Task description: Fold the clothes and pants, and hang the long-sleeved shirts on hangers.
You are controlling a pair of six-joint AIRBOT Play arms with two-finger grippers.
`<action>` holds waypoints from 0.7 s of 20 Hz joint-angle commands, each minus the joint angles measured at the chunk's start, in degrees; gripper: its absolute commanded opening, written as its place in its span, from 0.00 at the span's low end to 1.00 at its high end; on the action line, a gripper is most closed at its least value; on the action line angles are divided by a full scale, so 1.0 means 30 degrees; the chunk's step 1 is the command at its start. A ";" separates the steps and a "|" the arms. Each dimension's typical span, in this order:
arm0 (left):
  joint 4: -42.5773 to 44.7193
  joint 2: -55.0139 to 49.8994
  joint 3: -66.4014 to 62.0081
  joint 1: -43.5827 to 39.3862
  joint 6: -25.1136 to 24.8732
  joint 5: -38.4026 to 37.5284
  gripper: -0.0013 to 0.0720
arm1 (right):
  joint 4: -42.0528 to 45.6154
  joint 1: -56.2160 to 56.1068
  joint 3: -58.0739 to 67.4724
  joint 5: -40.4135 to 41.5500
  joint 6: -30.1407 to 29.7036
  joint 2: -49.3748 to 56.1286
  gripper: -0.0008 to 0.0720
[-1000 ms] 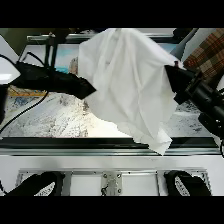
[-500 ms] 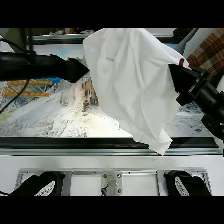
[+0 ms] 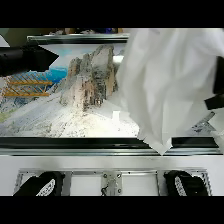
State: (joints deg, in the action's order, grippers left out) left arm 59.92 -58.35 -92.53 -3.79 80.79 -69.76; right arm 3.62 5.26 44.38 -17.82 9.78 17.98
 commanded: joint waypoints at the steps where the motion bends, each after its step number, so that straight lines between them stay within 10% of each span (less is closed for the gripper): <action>1: 0.0015 -0.0175 -0.0022 -0.0255 0.0007 0.0044 0.04 | 0.2900 0.0007 0.0022 0.5005 0.0954 -0.2244 0.03; 14: 0.0015 -0.1865 -0.0022 -0.1676 0.0000 -0.0525 0.04 | -0.1435 0.0007 0.0022 1.9081 -1.1431 -0.3643 0.03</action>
State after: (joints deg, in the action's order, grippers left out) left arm 59.96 -63.48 -92.53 -8.62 80.82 -70.98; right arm 1.74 5.26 44.45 31.11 -14.57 7.22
